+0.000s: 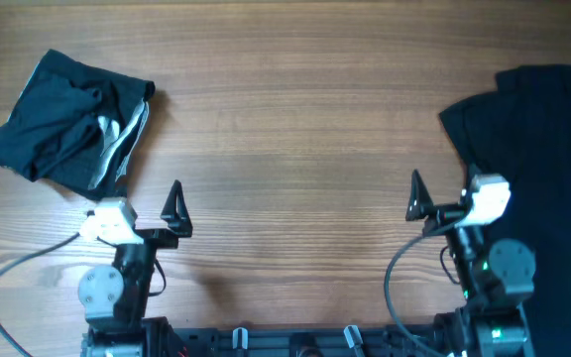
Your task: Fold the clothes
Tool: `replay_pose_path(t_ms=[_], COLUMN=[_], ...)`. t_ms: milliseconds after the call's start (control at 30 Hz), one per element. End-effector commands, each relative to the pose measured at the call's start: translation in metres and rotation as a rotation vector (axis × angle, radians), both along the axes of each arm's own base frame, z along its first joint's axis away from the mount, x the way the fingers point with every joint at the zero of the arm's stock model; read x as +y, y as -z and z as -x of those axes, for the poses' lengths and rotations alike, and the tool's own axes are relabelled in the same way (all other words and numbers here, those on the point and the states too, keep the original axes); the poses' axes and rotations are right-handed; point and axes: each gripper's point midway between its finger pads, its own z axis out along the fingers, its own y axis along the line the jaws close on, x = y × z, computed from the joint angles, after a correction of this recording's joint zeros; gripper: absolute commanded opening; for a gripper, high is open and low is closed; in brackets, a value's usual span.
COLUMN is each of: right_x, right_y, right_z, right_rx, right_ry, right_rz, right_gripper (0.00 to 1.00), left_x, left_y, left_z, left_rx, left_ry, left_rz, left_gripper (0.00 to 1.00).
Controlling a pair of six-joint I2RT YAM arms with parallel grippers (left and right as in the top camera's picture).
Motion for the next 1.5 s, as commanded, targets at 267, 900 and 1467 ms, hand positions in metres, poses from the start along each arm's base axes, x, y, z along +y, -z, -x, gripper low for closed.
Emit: replay_pose_path(t_ms=[267, 900, 1467], right_x=[0.001, -0.208, -0.195], right_y=[0.024, 0.138, 0.171], right_z=[-0.074, -0.050, -0.050], right_rx=[0.615, 0.881, 0.948], right_ry=[0.006, 0.814, 0.791], right_rz=[0.048, -0.316, -0.559], right_gripper=[1.00, 0.96, 0.96], left_x=[-0.003, -0.022, -0.021], left_y=[0.015, 0.005, 0.000], left_z=[-0.060, -0.088, -0.093], left_rx=[0.601, 0.660, 0.630], left_ry=[0.043, 0.160, 0.157], left_rz=[0.038, 0.097, 0.091], left_gripper=[1.00, 1.00, 1.00])
